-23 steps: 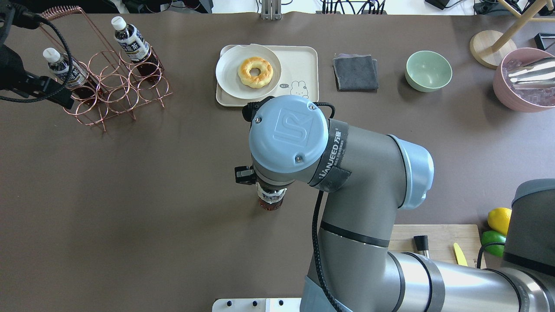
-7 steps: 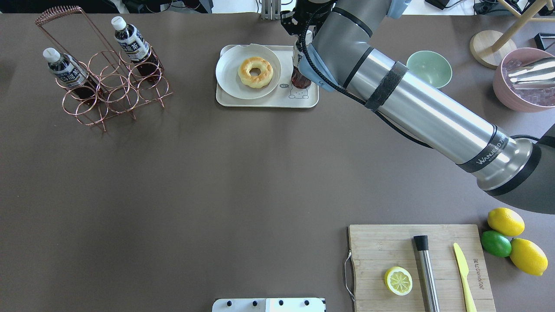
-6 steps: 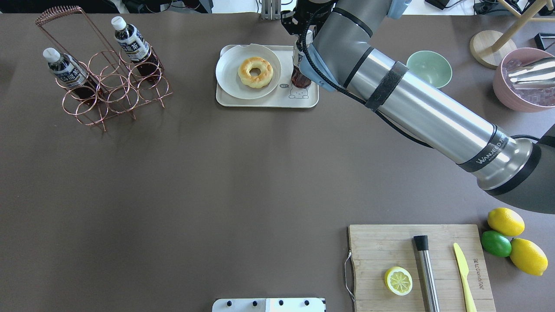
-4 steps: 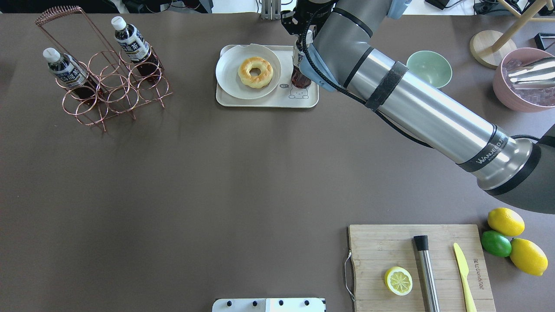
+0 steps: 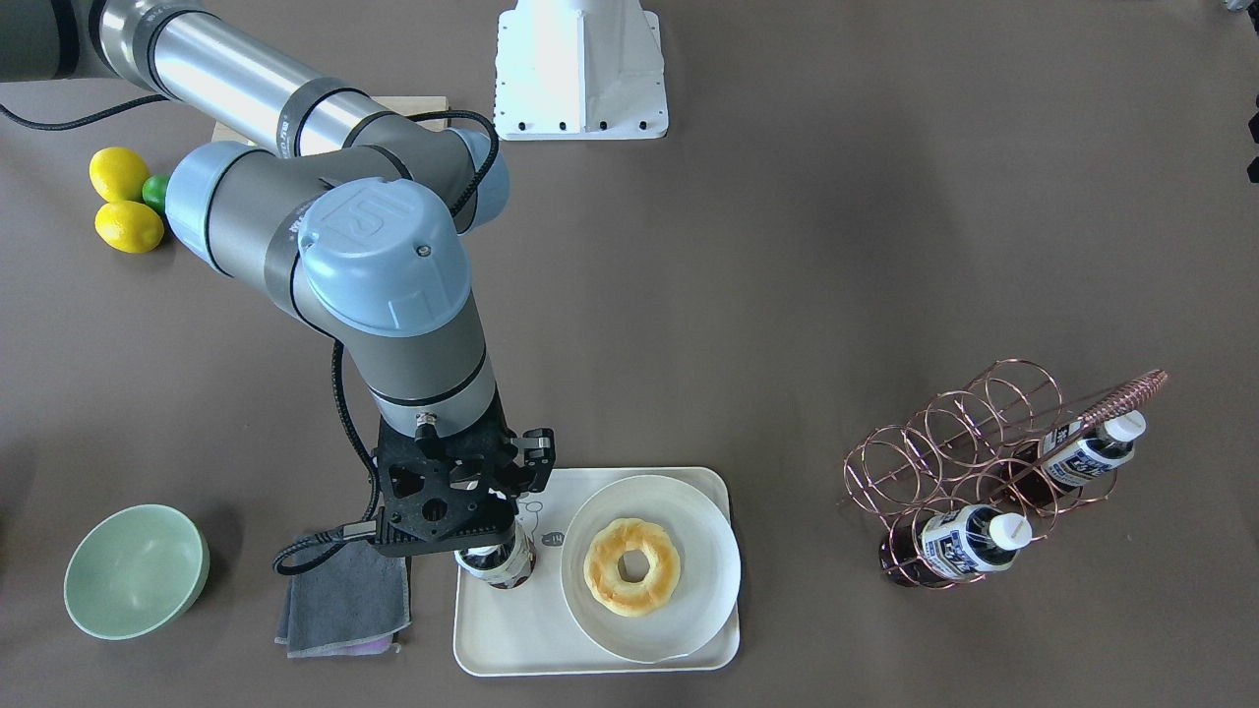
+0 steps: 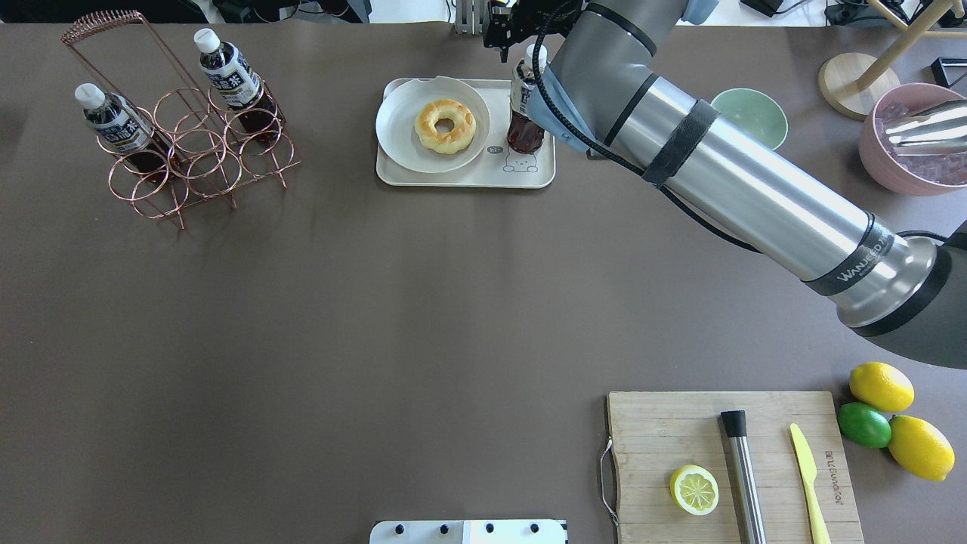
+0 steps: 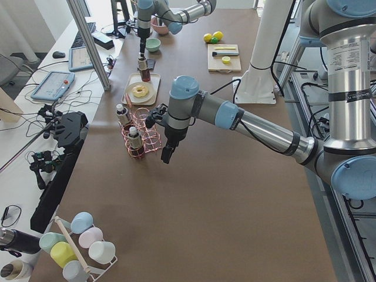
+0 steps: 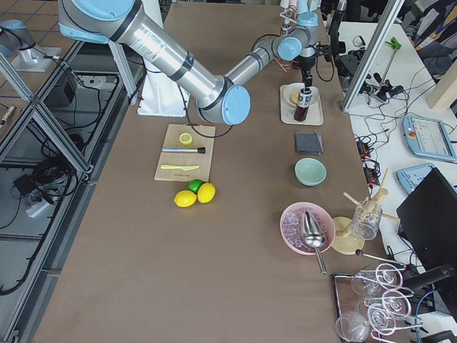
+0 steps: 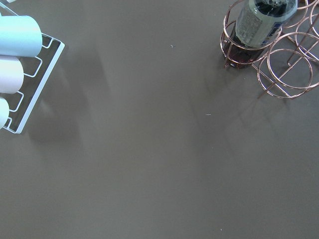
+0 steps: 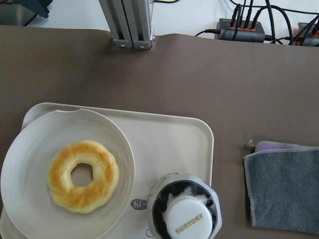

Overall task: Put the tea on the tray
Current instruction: 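Lower the bottle onto the tray beside the plate and open the right gripper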

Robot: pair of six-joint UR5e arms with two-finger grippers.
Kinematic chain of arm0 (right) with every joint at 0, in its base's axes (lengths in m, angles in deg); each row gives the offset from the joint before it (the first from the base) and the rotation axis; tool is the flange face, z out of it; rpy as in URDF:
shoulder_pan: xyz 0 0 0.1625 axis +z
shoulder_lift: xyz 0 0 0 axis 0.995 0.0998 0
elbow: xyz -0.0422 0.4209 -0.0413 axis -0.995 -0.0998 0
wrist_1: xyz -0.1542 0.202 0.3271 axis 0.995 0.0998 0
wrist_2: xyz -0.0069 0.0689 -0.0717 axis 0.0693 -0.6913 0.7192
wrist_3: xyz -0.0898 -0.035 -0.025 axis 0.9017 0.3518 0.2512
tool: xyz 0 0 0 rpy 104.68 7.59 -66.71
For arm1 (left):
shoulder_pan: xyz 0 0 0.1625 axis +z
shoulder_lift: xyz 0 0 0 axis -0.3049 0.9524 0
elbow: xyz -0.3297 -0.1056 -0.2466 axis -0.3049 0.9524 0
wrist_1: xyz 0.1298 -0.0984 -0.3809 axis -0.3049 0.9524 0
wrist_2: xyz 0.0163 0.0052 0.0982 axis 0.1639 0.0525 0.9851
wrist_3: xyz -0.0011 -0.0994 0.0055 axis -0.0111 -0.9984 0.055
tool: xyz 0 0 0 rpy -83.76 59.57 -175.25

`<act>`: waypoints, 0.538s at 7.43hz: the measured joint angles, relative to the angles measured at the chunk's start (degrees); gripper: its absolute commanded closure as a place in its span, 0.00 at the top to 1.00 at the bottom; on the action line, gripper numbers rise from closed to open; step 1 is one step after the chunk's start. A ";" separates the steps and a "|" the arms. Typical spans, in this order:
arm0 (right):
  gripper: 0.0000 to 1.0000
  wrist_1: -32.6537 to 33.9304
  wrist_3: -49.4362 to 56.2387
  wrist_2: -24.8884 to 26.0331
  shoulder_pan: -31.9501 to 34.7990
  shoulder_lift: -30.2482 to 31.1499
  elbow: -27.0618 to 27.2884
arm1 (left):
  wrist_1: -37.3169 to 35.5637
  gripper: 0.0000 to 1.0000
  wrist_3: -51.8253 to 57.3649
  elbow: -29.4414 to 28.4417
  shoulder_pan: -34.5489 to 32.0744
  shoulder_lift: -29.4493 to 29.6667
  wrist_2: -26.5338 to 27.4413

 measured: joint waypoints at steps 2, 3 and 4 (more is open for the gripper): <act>1.00 1.75 1.07 -3.81 2.58 5.04 6.21 | -0.06 0.97 -0.02 -0.44 0.03 0.06 0.00; 1.00 4.10 3.36 -5.28 4.17 9.87 11.79 | -0.16 0.97 -0.11 -0.90 0.06 0.07 0.00; 1.00 7.87 7.10 -5.94 5.51 15.57 18.60 | -0.27 0.97 -0.38 -1.50 0.08 0.08 0.00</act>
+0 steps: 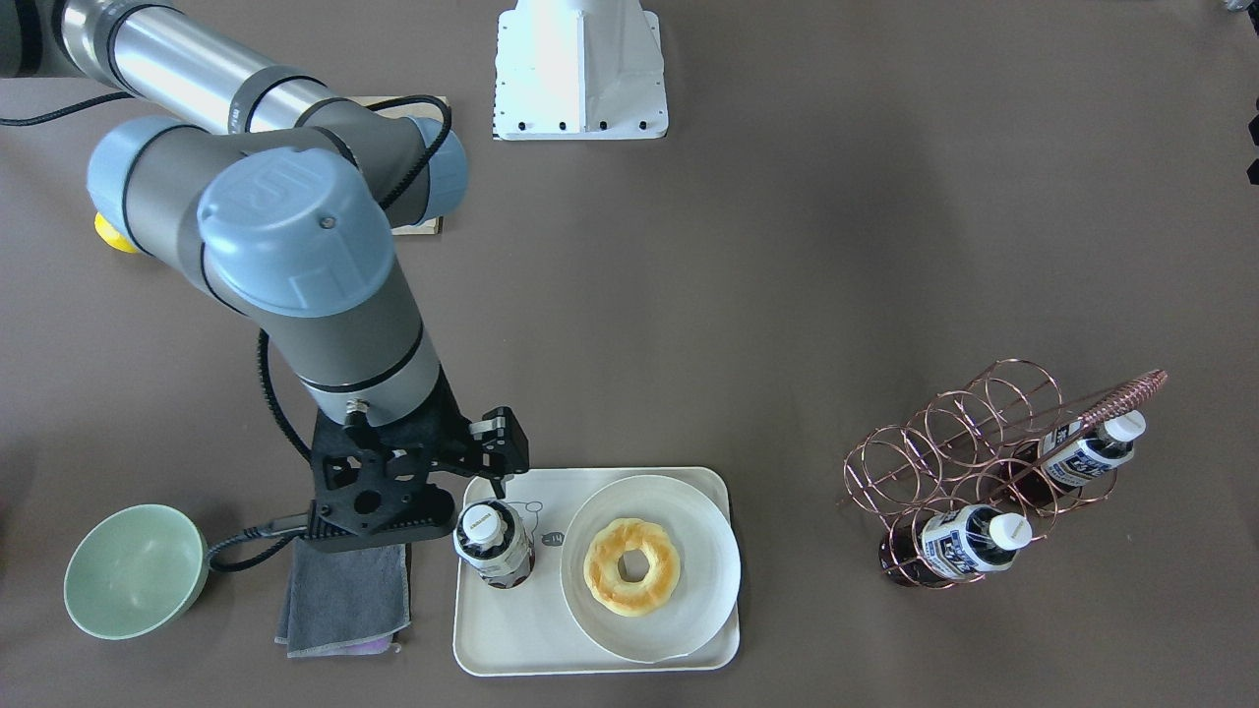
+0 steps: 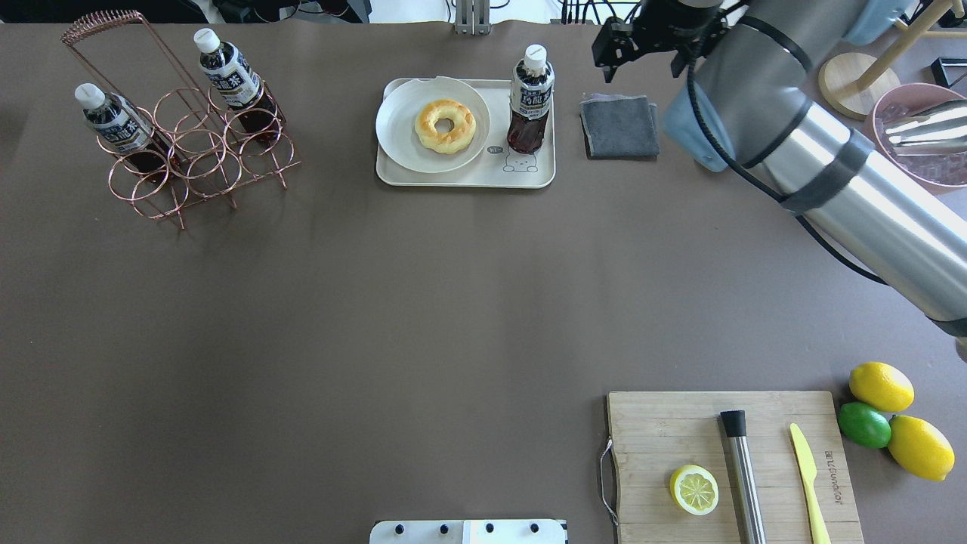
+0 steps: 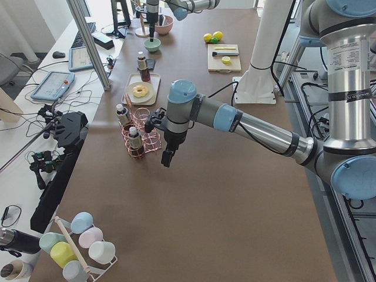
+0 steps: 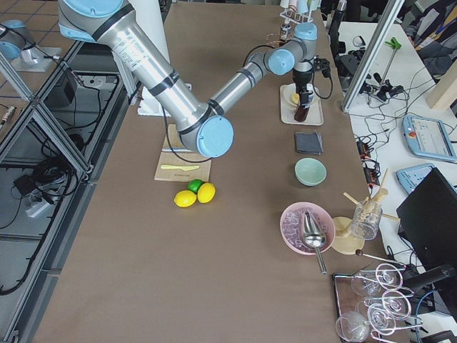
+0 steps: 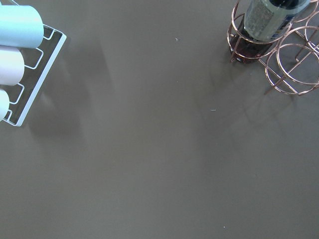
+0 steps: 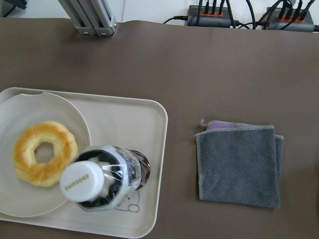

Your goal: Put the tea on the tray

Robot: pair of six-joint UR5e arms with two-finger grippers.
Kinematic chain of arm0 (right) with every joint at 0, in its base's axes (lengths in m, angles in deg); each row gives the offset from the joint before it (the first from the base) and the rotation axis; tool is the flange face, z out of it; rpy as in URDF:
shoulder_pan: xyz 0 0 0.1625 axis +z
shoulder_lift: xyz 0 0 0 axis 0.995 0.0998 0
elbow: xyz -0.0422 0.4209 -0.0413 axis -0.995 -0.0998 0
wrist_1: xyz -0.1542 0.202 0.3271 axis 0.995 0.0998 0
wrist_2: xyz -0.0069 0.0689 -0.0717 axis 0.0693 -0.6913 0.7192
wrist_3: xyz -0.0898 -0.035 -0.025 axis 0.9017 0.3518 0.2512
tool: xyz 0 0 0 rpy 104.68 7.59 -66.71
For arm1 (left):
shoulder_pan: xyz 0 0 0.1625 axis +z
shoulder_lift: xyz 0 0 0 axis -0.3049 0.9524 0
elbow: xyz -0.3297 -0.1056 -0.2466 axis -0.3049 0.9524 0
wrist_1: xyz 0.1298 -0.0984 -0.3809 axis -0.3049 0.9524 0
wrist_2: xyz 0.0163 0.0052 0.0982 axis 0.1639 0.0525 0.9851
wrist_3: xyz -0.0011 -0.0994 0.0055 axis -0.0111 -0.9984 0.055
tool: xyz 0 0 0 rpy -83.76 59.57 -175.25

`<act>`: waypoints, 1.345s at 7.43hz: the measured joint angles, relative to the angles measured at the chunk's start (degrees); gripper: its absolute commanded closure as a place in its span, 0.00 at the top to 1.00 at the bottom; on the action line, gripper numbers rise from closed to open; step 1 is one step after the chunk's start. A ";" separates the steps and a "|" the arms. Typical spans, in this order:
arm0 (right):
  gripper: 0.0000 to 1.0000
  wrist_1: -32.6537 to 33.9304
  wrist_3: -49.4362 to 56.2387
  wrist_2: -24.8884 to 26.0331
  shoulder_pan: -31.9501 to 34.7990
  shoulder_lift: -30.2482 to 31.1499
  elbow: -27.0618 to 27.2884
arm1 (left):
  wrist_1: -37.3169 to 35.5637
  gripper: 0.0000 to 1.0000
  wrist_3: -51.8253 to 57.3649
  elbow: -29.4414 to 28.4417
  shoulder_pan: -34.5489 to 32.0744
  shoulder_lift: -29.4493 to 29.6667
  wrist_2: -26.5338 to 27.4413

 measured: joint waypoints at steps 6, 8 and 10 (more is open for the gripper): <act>1.00 9.16 40.98 -12.11 20.71 31.38 15.42 | -0.09 0.97 -0.29 -4.92 -0.09 0.50 -5.67; 1.00 9.42 53.64 -13.32 28.38 35.22 9.84 | -0.37 0.97 -0.28 -5.62 -0.54 0.35 -7.36; 1.00 9.26 60.37 -13.42 32.77 38.14 6.98 | -0.41 0.97 -0.04 -6.08 -1.95 -0.20 -7.65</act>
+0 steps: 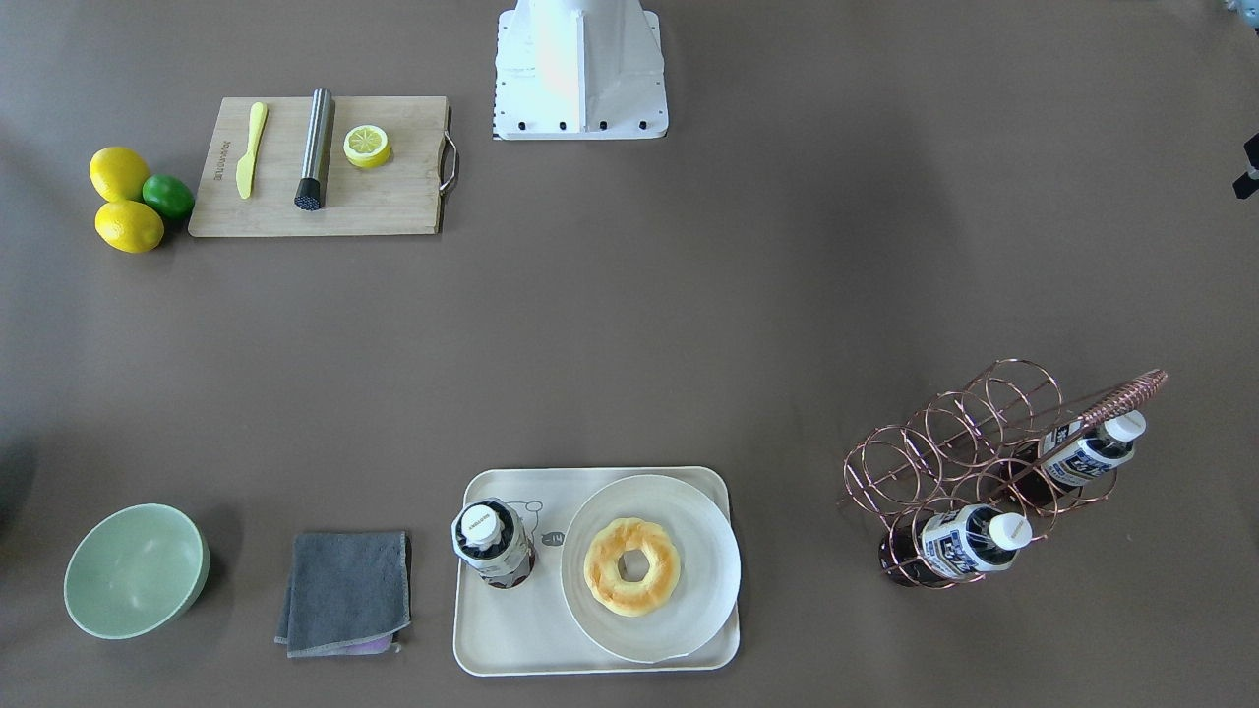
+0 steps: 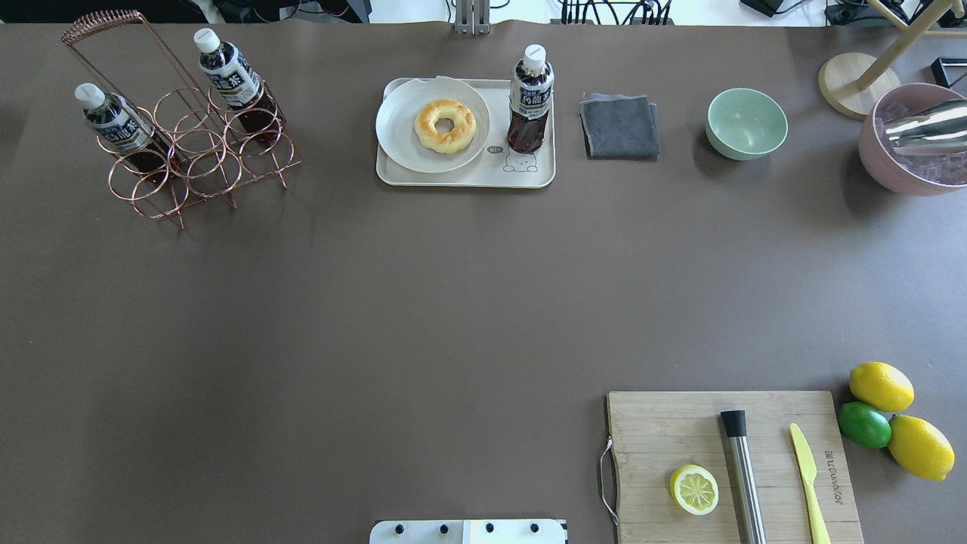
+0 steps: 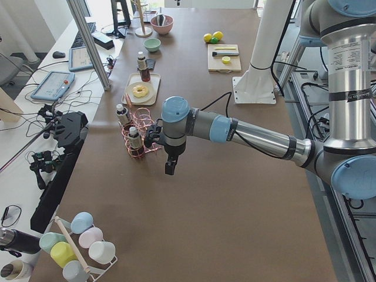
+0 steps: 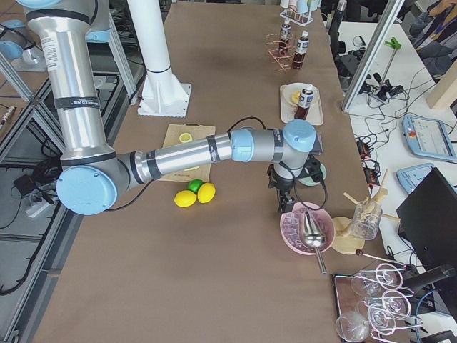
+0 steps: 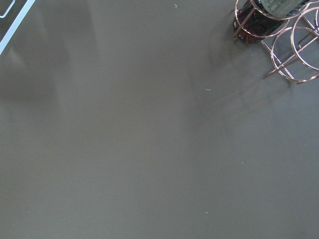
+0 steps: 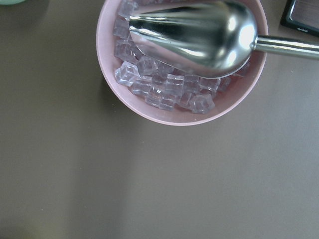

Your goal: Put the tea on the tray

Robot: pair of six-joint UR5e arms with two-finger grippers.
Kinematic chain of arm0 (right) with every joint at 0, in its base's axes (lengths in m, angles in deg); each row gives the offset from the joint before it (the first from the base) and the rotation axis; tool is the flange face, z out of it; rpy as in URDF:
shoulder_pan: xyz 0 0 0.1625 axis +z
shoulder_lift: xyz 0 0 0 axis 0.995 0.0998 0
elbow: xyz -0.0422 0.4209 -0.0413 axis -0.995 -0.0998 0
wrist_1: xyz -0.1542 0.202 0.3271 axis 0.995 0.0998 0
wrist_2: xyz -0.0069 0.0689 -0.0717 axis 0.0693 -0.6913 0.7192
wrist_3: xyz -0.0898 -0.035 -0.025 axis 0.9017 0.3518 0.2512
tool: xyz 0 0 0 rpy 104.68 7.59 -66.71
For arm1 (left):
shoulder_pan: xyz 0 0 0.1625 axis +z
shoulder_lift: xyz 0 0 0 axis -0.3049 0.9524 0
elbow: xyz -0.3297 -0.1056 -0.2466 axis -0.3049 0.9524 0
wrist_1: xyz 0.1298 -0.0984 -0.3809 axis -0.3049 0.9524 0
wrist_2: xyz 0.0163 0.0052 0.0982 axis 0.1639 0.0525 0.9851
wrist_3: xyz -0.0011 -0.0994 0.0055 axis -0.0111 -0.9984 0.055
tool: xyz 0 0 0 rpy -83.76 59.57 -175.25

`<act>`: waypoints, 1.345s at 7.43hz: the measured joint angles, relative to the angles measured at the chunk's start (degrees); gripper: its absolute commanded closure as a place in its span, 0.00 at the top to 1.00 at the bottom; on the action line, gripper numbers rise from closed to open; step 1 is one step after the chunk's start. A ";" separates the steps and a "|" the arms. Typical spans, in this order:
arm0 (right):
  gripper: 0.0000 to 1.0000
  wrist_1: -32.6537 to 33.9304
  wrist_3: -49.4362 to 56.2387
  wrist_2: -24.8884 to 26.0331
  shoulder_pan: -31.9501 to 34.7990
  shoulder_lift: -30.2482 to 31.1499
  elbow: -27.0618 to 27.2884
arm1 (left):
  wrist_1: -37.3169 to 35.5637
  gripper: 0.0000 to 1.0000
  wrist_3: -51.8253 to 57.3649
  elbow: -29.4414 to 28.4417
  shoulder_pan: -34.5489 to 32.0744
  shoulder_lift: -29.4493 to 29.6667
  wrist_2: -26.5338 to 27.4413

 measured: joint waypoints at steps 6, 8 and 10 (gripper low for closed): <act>1.00 -0.24 2.24 -0.04 2.68 3.05 -0.23 | 0.59 0.97 0.45 -1.05 -5.23 -2.41 -0.22; 1.00 -0.29 1.81 0.08 2.72 3.67 0.07 | 0.60 0.97 0.36 -0.53 -5.38 -2.48 -0.25; 1.00 -0.09 1.67 -0.08 2.77 4.08 0.99 | 0.60 0.97 0.34 -0.18 -5.41 -2.45 -0.26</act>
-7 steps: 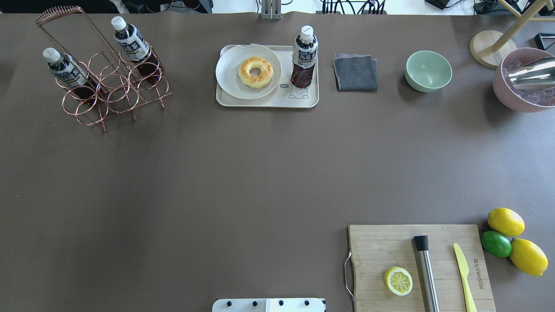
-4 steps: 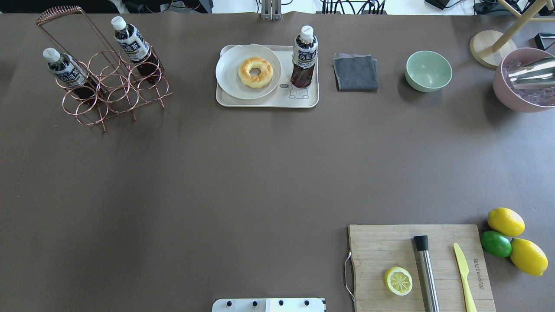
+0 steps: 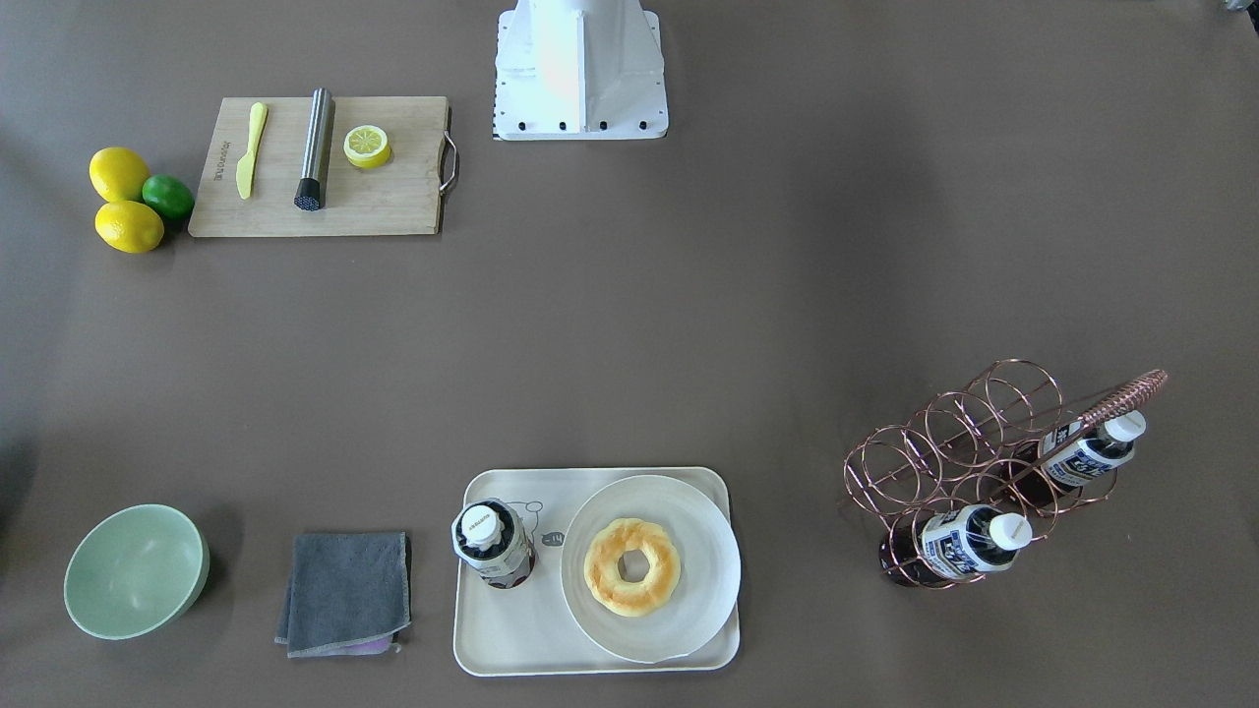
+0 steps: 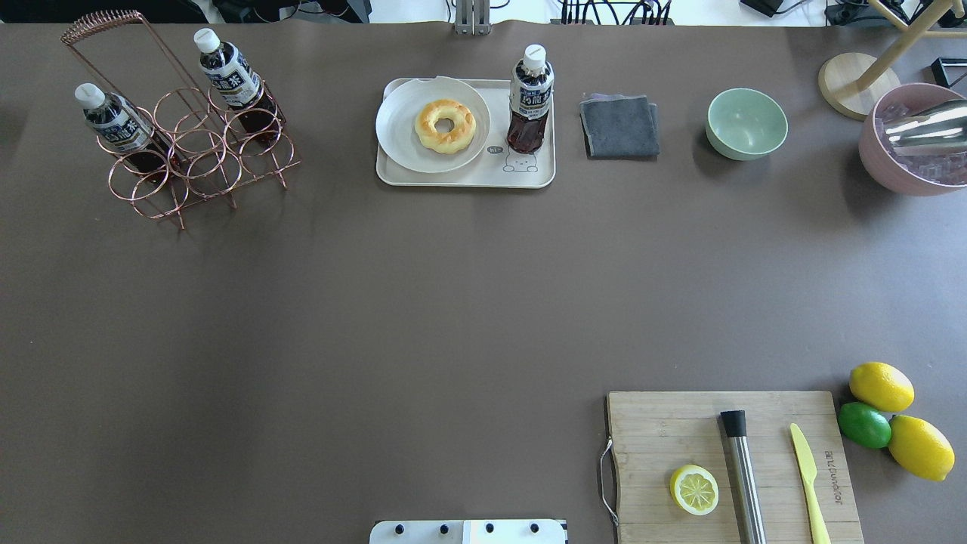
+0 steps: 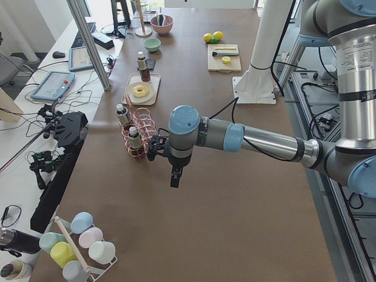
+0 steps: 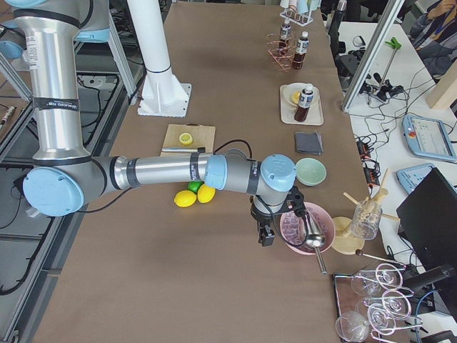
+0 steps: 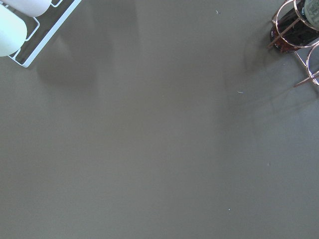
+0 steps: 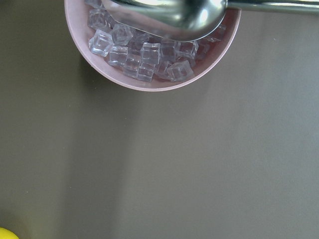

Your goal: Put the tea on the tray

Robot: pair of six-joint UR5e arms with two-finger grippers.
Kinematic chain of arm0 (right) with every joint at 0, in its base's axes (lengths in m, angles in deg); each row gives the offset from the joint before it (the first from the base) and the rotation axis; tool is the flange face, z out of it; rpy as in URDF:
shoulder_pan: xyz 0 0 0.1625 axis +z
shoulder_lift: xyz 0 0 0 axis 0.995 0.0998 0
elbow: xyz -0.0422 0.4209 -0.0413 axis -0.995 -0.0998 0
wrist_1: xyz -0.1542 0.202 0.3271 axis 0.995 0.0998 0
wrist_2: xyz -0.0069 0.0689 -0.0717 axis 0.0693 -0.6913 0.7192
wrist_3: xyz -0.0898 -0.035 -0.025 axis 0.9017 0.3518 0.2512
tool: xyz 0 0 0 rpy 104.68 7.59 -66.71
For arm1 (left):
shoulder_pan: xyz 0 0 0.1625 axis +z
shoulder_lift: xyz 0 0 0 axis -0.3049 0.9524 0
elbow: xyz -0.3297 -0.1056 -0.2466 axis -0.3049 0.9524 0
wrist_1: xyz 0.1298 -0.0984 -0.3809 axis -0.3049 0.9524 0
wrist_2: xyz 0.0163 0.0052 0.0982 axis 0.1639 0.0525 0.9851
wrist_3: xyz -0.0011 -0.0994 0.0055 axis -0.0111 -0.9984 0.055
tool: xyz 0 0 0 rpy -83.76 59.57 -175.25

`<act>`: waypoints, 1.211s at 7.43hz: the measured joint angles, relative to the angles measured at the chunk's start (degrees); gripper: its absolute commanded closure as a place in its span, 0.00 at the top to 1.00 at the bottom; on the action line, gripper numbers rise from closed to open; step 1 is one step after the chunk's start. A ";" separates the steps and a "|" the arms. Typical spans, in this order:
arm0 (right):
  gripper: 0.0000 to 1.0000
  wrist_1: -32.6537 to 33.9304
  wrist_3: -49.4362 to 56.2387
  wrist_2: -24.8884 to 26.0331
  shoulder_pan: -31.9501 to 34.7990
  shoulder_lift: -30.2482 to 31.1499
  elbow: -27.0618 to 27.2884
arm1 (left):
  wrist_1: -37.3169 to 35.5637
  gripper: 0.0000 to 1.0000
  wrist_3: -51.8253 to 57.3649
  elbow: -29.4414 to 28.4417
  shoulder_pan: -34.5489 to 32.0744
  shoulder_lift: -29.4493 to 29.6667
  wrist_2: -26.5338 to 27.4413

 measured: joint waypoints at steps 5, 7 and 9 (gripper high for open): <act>1.00 0.43 -0.21 0.35 0.06 0.88 1.99 | 0.00 0.97 0.07 0.65 -0.03 0.04 0.00; 1.00 0.31 -0.28 0.64 0.05 0.90 1.94 | -0.07 0.97 0.06 1.24 -0.47 -0.03 0.03; 1.00 0.31 -0.35 0.53 0.04 1.00 2.05 | -0.08 0.97 0.01 1.43 -0.80 -0.11 0.05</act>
